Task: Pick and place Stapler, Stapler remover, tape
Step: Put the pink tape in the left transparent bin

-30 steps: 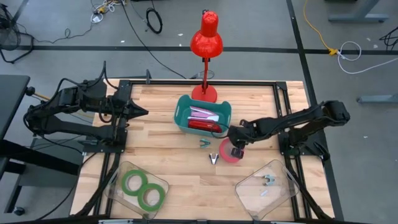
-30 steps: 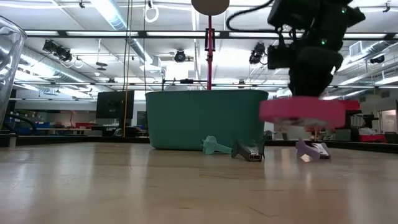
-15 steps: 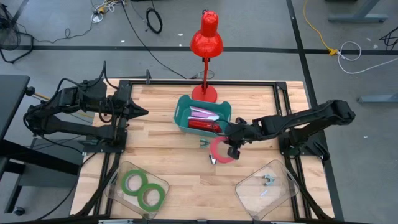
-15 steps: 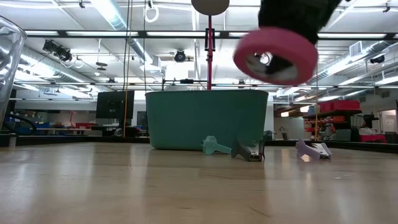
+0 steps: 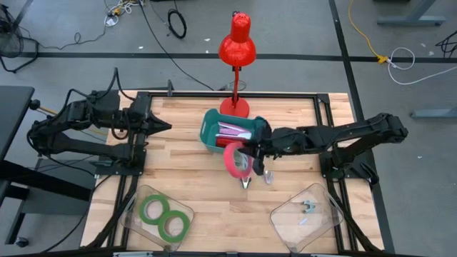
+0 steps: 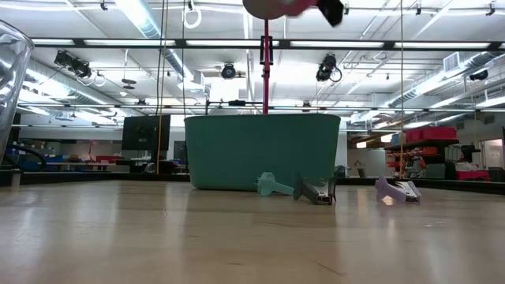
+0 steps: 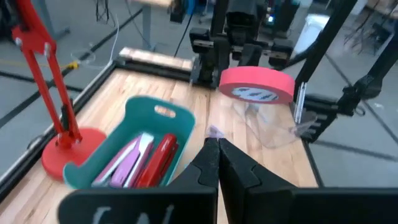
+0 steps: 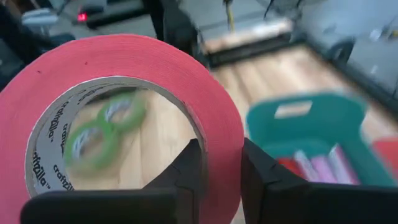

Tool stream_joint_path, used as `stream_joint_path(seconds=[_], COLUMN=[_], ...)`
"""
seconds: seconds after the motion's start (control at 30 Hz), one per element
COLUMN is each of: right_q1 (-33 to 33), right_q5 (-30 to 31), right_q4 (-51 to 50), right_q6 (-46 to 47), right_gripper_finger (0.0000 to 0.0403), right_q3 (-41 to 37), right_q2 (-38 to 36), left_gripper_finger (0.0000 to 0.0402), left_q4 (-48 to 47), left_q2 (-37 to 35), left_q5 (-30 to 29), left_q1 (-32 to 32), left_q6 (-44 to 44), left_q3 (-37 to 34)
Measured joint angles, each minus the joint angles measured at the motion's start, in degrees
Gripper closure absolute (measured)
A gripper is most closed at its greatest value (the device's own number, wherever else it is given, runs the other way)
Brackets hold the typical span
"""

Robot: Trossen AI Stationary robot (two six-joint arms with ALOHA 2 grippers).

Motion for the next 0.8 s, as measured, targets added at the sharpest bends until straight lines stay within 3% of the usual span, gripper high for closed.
stream_joint_path(seconds=[0.37,0.63,0.8], right_q1=[0.00,-0.42,-0.80], right_q5=[7.68,11.70,11.74], right_q4=[1.70,15.37,21.24], right_q6=[-7.86,-12.87,-15.56], right_gripper_finger=[0.0341,0.0341,0.0340], right_q3=[10.23,10.69,10.70], right_q2=[0.00,0.02,0.02], left_gripper_finger=[0.0397,0.0393,0.0358], left_q4=[13.97,20.96,23.20], left_q2=[0.84,5.56,9.48], left_q5=[0.00,0.79,1.16], left_q1=[0.01,0.01,0.00], left_q6=[-0.26,-1.69,-3.29], left_q3=[0.00,0.00,0.00])
